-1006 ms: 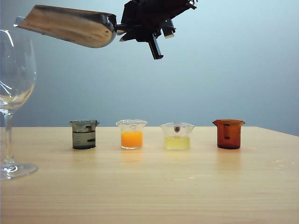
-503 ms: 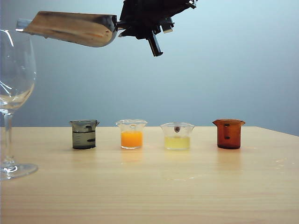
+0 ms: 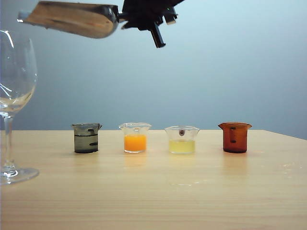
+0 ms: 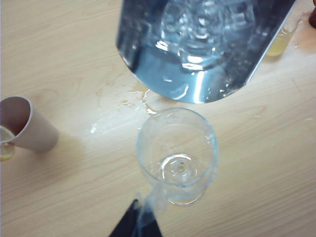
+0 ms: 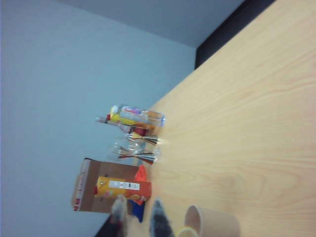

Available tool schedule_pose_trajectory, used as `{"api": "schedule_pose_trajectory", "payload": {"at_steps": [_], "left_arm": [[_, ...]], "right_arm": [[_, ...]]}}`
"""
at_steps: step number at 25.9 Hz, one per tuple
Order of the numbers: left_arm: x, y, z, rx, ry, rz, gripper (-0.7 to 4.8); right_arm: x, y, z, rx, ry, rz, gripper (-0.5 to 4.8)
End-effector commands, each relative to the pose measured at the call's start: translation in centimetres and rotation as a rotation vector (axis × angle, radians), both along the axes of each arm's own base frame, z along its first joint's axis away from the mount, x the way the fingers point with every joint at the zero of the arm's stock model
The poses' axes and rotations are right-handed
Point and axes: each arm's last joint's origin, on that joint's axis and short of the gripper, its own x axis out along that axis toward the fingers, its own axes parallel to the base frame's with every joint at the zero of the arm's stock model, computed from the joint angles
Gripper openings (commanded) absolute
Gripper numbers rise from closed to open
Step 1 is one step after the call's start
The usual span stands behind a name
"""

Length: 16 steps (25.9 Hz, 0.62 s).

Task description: Pick up the ice scoop on the desk filled with ice cubes, pour the ice into the goblet, and finally put the scoop back on the table.

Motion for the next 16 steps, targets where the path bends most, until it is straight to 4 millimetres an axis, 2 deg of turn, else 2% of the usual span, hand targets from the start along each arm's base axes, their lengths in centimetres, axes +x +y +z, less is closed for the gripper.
{"api": "schedule_pose_trajectory", "payload": {"at_steps": [1, 16], "left_arm": [[0.0, 0.0, 0.2, -0.007, -0.012, -0.002, -0.04], [-0.1, 0.0, 0.2, -0.007, -0.011, -0.003, -0.04]], "right_arm": [[-0.3, 0.2, 1.0, 0.02, -0.01, 0.021, -0.07], [-1.3, 1.7, 0.9, -0.065, -0.087, 0.009, -0.07]]}}
